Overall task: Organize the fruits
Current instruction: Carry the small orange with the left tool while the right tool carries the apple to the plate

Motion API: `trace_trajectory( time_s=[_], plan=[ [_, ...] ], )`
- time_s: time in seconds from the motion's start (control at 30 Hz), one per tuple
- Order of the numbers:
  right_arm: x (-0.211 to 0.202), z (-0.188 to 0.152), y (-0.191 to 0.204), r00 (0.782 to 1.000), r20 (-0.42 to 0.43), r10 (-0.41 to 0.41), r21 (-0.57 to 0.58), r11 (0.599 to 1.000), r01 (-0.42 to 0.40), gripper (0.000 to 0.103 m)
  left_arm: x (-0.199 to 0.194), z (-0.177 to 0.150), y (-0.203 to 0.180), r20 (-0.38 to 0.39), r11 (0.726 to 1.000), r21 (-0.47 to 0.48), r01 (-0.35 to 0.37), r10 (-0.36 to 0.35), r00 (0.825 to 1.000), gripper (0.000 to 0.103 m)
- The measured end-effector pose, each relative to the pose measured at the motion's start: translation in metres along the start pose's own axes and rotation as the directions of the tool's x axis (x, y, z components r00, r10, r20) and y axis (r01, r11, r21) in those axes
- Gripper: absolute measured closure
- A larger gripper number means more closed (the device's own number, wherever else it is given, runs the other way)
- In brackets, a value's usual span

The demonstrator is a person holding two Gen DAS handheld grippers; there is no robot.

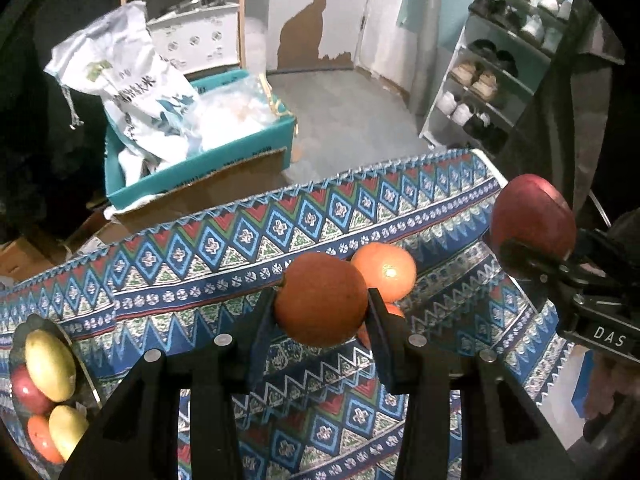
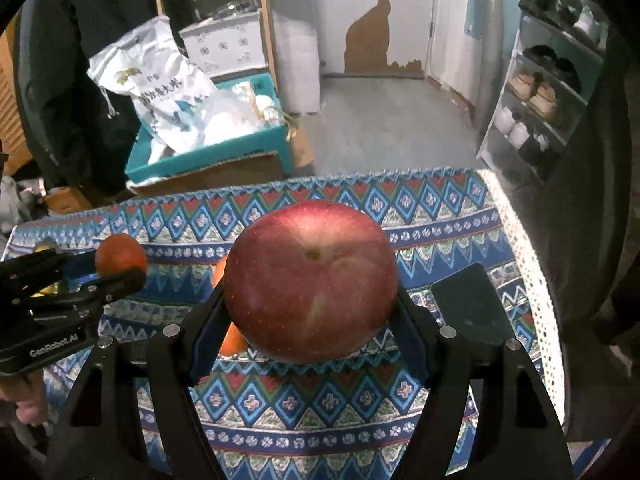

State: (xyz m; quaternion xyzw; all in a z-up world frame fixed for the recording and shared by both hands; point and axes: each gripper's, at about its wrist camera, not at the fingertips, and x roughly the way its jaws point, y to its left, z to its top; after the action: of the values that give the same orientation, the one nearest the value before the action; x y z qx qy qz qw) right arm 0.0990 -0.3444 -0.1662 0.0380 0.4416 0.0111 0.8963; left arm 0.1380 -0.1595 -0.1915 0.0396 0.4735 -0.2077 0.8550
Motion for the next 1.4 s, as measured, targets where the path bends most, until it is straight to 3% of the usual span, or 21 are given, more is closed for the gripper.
trace_trajectory(
  time_s=[0.7,1.4],
  plan=[
    [-0.083,0.018,0.038,0.987,0.143,0.068,-0.060,0.996,-0.060,0.029,-0.107,-0.007,0.010,0.138,1.000,-0.023,-0.002,0.005,0.990,0.058],
    [-0.114,0.023,0.100,0.966,0.181,0.184,-0.167,0.974,-0.154,0.029,-0.175,-0.038,0.055,0.232,0.994,-0.098,-0.049,0.071,0.970,0.058]
  ],
)
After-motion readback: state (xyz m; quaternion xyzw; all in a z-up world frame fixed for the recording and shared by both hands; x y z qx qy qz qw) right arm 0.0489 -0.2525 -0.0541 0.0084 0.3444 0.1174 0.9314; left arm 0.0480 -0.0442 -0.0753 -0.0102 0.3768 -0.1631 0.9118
